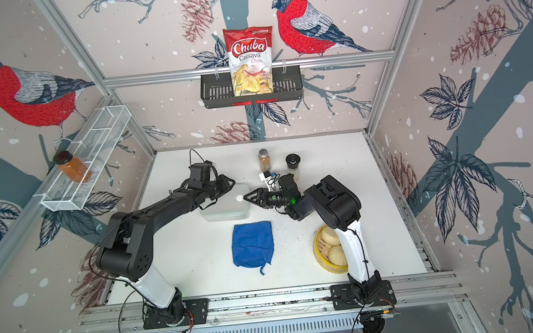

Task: Wipe the insides of the lunch boxes
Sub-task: Adjust the lunch box at the center of the board.

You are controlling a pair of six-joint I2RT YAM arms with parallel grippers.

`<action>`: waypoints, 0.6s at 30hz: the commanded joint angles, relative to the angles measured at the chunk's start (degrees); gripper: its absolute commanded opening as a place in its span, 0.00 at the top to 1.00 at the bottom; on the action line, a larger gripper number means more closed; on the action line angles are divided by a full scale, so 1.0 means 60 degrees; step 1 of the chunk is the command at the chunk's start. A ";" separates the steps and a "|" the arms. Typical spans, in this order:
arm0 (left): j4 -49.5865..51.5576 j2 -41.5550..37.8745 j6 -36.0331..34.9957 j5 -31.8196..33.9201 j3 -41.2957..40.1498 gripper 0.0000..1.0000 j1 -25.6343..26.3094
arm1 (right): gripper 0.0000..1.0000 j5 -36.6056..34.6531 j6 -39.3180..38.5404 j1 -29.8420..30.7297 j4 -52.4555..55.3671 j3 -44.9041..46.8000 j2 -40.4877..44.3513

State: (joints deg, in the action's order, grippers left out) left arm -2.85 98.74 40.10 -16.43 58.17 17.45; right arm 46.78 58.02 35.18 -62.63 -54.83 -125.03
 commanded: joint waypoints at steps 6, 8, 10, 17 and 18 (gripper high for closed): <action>0.1059 0.0065 0.0240 -0.0031 -0.1252 0.76 -0.0009 | 0.47 0.0099 0.0686 0.0171 -0.1360 -0.0222 -0.0439; 0.0914 -0.0064 0.0372 -0.0046 -0.1597 0.79 -0.0008 | 0.51 0.0067 0.0714 0.0172 -0.1397 -0.0215 -0.0451; 0.0782 -0.0208 0.0476 -0.0046 -0.1907 0.82 -0.0019 | 0.53 0.0018 0.0702 0.0172 -0.1380 -0.0193 -0.0448; 0.0254 -0.1313 0.1006 0.0047 -0.2783 0.86 -0.0004 | 0.54 -0.0078 0.0760 0.0216 -0.1368 -0.0084 -0.0410; 0.0290 -0.1464 0.1026 0.0078 -0.2789 0.86 0.0004 | 0.54 -0.0077 0.0760 0.0216 -0.1382 -0.0055 -0.0386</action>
State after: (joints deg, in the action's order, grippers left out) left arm -16.10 90.80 45.08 -17.87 42.52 17.47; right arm 46.59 62.06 36.36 -68.58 -55.46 -127.70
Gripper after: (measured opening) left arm 0.142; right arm 0.462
